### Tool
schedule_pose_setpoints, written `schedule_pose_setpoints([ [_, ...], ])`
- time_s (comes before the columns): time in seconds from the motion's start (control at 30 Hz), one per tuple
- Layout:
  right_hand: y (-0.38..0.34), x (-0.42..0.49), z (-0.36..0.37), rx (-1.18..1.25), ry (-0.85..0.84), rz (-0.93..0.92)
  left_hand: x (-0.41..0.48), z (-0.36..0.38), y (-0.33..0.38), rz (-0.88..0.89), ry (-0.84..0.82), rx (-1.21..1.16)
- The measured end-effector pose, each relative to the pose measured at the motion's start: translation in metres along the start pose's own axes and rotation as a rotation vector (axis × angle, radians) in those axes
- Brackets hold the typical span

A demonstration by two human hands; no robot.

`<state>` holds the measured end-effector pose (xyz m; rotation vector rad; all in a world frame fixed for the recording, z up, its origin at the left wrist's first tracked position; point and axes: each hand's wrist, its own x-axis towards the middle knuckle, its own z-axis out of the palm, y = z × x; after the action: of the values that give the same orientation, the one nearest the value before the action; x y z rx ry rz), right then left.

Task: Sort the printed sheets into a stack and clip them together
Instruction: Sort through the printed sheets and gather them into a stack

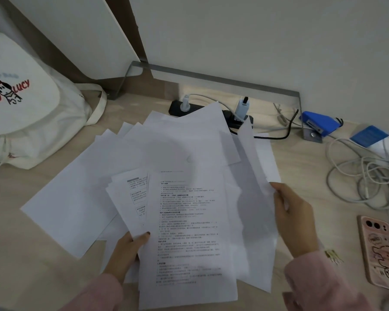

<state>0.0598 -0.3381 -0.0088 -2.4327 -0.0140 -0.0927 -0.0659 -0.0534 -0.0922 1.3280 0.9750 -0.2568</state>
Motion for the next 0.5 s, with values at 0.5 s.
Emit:
schedule_pose_setpoints([
  [0.5, 0.027, -0.048, 0.031, 0.159, -0.158, -0.170, -0.016, -0.021, 0.006, -0.017, -0.213, -0.040],
])
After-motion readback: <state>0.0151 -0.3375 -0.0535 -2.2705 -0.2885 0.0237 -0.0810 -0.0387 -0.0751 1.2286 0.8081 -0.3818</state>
